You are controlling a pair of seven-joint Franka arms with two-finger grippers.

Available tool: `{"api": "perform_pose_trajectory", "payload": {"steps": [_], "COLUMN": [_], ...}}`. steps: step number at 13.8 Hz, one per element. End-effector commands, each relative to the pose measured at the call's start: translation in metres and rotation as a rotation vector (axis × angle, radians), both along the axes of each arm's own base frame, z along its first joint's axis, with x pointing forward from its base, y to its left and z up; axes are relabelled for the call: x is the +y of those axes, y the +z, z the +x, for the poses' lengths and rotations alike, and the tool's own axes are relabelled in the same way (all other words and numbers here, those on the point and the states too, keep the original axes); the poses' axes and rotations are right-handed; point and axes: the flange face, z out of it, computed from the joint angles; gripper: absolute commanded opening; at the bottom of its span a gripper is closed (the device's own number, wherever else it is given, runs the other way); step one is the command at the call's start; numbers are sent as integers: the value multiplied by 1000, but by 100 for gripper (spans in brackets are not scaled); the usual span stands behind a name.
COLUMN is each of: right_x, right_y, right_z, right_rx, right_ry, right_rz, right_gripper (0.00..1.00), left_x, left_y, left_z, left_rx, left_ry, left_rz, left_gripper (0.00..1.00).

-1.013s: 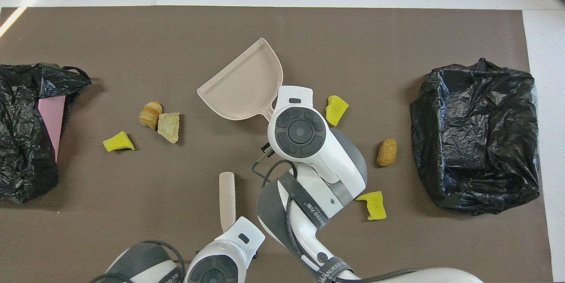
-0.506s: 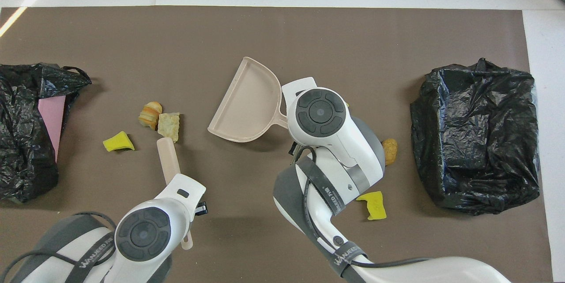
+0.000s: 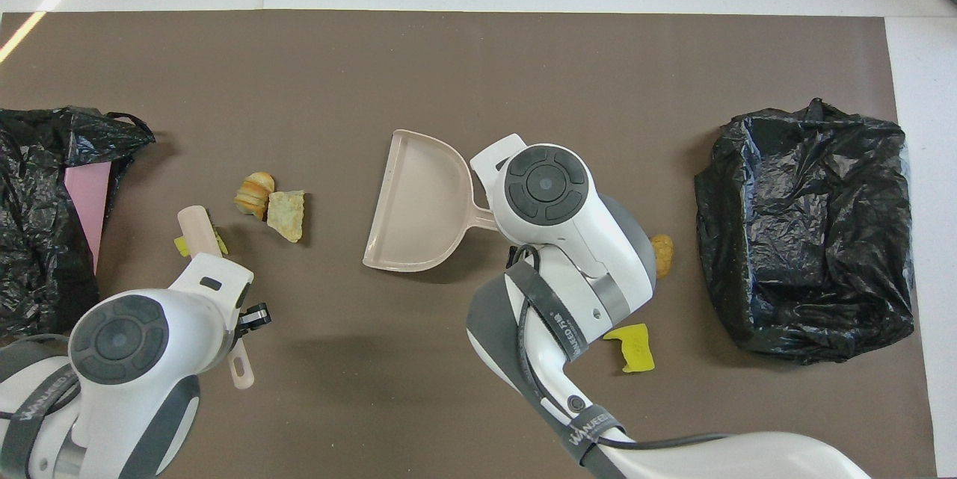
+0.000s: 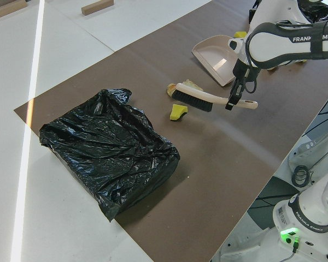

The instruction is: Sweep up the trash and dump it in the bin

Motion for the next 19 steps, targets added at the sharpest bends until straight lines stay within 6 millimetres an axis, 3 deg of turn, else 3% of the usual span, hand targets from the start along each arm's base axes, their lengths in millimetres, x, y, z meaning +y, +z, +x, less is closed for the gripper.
{"api": "perform_pose_trajectory", "payload": {"steps": [1,4,7,11,13,19], "right_x": [-2,-5,-5,-4,-4,-2], "right_y": [-1,-3,-5,-8,-9,-8], "right_z": [-3,-6,-7,-9,-9,-11], "right_rx": [5,13,19,23,30,29], "right_ry": [28,27,25,64,160,178], "right_rz": [-17,-19,-18,-25,-27,-31], "right_gripper": [0,0,0,0,0,0], "left_x": [38,84,90,72,50,11], "left_y": [4,-2,-24,-46,-40,-37], "left_z": [7,12,6,24,49,88], "left_rx": [-9,-6,-20,-11,-27,-31], "left_ry": [-42,-69,-70,-101,-132,-246], "left_rz": [13,3,-8,-29,-44,-61], "left_gripper": [0,0,0,0,0,0]}}
